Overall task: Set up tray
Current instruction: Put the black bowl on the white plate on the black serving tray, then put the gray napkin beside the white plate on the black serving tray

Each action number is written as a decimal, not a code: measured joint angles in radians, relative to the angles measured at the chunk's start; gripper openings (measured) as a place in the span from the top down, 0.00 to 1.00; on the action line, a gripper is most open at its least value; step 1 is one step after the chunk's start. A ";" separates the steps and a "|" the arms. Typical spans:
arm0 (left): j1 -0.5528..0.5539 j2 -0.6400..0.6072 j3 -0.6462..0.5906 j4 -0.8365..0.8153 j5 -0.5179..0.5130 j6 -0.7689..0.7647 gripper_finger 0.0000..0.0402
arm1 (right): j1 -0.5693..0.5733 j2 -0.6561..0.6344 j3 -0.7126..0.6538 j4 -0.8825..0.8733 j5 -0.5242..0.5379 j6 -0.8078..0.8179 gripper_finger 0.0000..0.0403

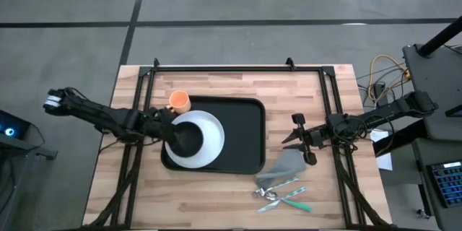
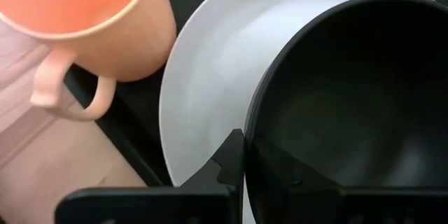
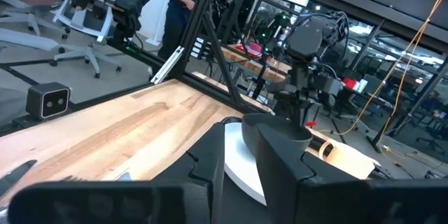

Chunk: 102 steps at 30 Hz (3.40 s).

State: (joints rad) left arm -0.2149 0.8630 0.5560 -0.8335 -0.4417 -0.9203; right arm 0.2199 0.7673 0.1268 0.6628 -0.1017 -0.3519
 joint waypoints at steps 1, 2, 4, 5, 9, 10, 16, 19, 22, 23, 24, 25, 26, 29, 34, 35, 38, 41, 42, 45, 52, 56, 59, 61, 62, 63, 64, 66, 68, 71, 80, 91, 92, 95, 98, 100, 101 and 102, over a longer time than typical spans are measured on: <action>0.007 0.005 0.000 0.009 0.003 0.009 1.00 | 0.000 0.000 0.000 0.000 0.000 0.000 0.83; 0.012 0.011 0.000 0.020 0.010 0.020 1.00 | 0.000 0.000 0.000 0.000 0.000 0.000 0.82; 0.023 0.023 0.000 0.051 0.023 0.047 1.00 | 0.000 0.000 0.000 0.000 0.000 0.000 0.81; 0.028 0.031 0.000 0.065 0.026 0.059 1.00 | 0.000 0.000 0.000 0.000 0.000 0.000 0.81; 0.048 0.063 0.000 0.079 0.029 0.090 1.00 | 0.000 0.000 0.000 0.000 0.000 0.000 0.80; 0.052 0.072 0.000 0.080 0.028 0.093 1.00 | 0.000 0.000 0.000 0.000 0.000 0.000 0.80; 0.061 0.093 0.001 0.082 0.025 0.117 0.99 | 0.000 0.000 0.000 0.000 0.000 0.000 0.81; 0.061 0.092 0.001 0.094 0.025 0.138 0.98 | 0.000 0.000 0.000 0.000 0.000 0.000 0.83; 0.062 0.092 0.001 0.129 0.026 0.167 0.93 | 0.000 0.000 0.000 0.000 0.000 0.000 0.83; 0.062 0.093 0.005 0.132 0.026 0.175 0.91 | 0.000 0.000 0.000 0.000 0.000 0.000 0.83; 0.062 0.093 0.011 0.133 0.026 0.181 0.89 | 0.000 0.000 0.000 0.000 0.000 0.000 0.83; 0.062 0.093 0.017 0.135 0.025 0.184 0.87 | 0.000 0.000 0.000 0.000 0.000 0.000 0.83; 0.062 0.093 0.022 0.135 0.023 0.185 0.85 | 0.000 0.000 0.000 0.000 0.000 0.000 0.82; 0.062 0.090 0.039 0.134 0.014 0.204 0.80 | 0.000 0.000 0.000 0.000 0.000 0.000 0.81; 0.060 0.084 0.084 0.112 0.020 0.256 0.77 | 0.000 0.000 0.000 0.000 0.000 0.004 0.80; 0.058 0.084 0.094 0.113 0.022 0.257 0.77 | 0.000 0.000 0.000 0.000 0.000 0.004 0.80; 0.042 0.083 0.114 0.122 0.031 0.256 0.77 | 0.000 0.000 0.000 0.000 0.000 0.004 0.81; -0.007 0.083 0.109 0.179 0.045 0.273 0.77 | 0.000 0.000 0.000 -0.001 0.000 0.004 0.82; -0.032 0.083 0.103 0.210 0.045 0.293 0.77 | 0.000 0.000 0.000 -0.002 0.000 0.004 0.82; -0.162 0.083 0.078 0.315 0.045 0.369 0.77 | 0.000 0.000 0.000 -0.002 0.000 0.014 0.83; -0.589 0.083 0.041 0.539 -0.027 0.539 0.77 | 0.000 0.000 0.000 0.000 0.000 0.042 0.81; -0.783 0.078 0.007 0.617 -0.253 0.541 0.77 | 0.002 -0.001 0.000 0.015 -0.003 0.061 0.80; -0.859 0.056 -0.017 0.624 -0.276 0.539 0.77 | 0.002 0.000 0.000 0.016 -0.004 0.130 0.80; -0.874 0.030 -0.044 0.622 -0.268 0.538 0.77 | 0.002 0.000 0.000 0.017 -0.004 0.164 0.80; -0.873 0.010 -0.059 0.623 -0.247 0.537 0.77 | 0.002 0.000 0.000 0.017 -0.004 0.173 0.80; -0.873 -0.014 -0.077 0.630 -0.218 0.535 0.77 | 0.002 0.000 0.000 0.017 -0.004 0.185 0.81; -0.873 -0.038 -0.098 0.645 -0.174 0.547 0.77 | 0.002 0.000 0.000 0.017 -0.004 0.196 0.81; -0.873 -0.092 -0.153 0.702 -0.076 0.611 0.77 | 0.002 0.000 0.000 0.016 -0.004 0.214 0.81; -0.873 -0.162 -0.219 0.808 0.004 0.683 0.77 | 0.002 0.000 0.000 0.016 -0.004 0.220 0.80; -0.873 -0.273 -0.313 0.984 0.176 0.816 0.77 | 0.002 0.000 0.000 0.016 -0.004 0.223 0.80; -0.872 -0.414 -0.439 1.056 0.378 0.862 0.77 | 0.002 0.000 0.000 0.023 -0.005 0.353 0.81; -0.873 -0.489 -0.460 1.060 0.714 1.040 0.77 | 0.013 0.000 0.000 0.015 -0.014 0.491 0.80; -0.873 -0.499 -0.470 1.053 0.705 1.033 0.77 | 0.022 0.000 0.000 0.003 -0.015 0.491 0.80; -0.873 -0.531 -0.508 1.047 0.590 0.990 0.77 | 0.053 0.002 0.000 -0.032 -0.013 0.484 0.80; -0.872 -0.575 -0.546 1.044 0.460 0.953 0.77 | 0.094 0.016 0.009 -0.048 -0.004 0.484 0.80; -0.872 -0.598 -0.545 1.024 0.416 0.946 0.77 | 0.123 0.033 0.039 -0.093 0.007 0.484 0.79; -0.872 -0.604 -0.545 1.026 0.400 0.945 0.77 | 0.138 0.045 0.058 -0.117 0.027 0.484 0.79; -0.872 -0.614 -0.545 1.029 0.390 0.945 0.77 | 0.155 0.059 0.082 -0.154 0.053 0.484 0.79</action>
State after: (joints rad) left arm -1.0866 0.2493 0.0112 0.1952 -0.0521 0.0246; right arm 0.3753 0.8263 0.2088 0.5093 -0.0484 0.1322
